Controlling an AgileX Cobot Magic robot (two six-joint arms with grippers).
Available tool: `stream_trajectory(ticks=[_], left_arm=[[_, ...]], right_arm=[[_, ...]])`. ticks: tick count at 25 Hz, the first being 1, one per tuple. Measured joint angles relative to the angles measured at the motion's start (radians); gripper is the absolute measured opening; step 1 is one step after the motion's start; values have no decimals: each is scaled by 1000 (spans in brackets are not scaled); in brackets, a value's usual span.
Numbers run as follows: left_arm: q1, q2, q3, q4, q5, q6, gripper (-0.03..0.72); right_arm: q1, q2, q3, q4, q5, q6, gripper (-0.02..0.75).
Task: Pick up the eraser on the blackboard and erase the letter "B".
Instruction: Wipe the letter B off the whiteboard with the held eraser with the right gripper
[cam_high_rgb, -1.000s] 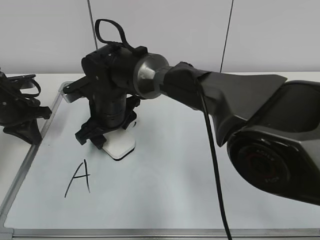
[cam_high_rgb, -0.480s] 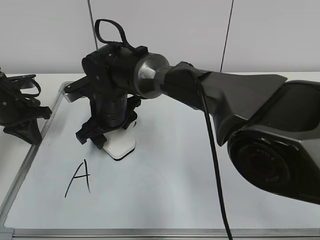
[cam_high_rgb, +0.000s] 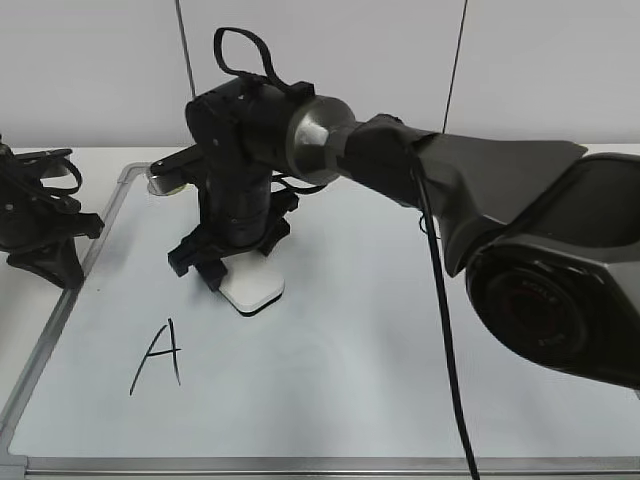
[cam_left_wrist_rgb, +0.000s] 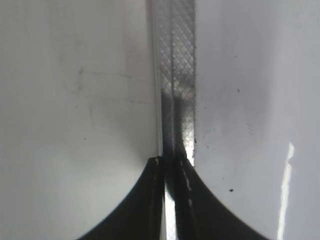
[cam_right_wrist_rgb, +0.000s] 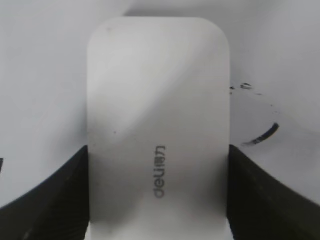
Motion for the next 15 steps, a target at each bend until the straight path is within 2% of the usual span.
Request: stream_trajectory(ticks=[15], left_arm=[[0, 0, 0, 2, -2, 0, 11]], right_arm=[[-132, -2, -12, 6, 55, 5, 543]])
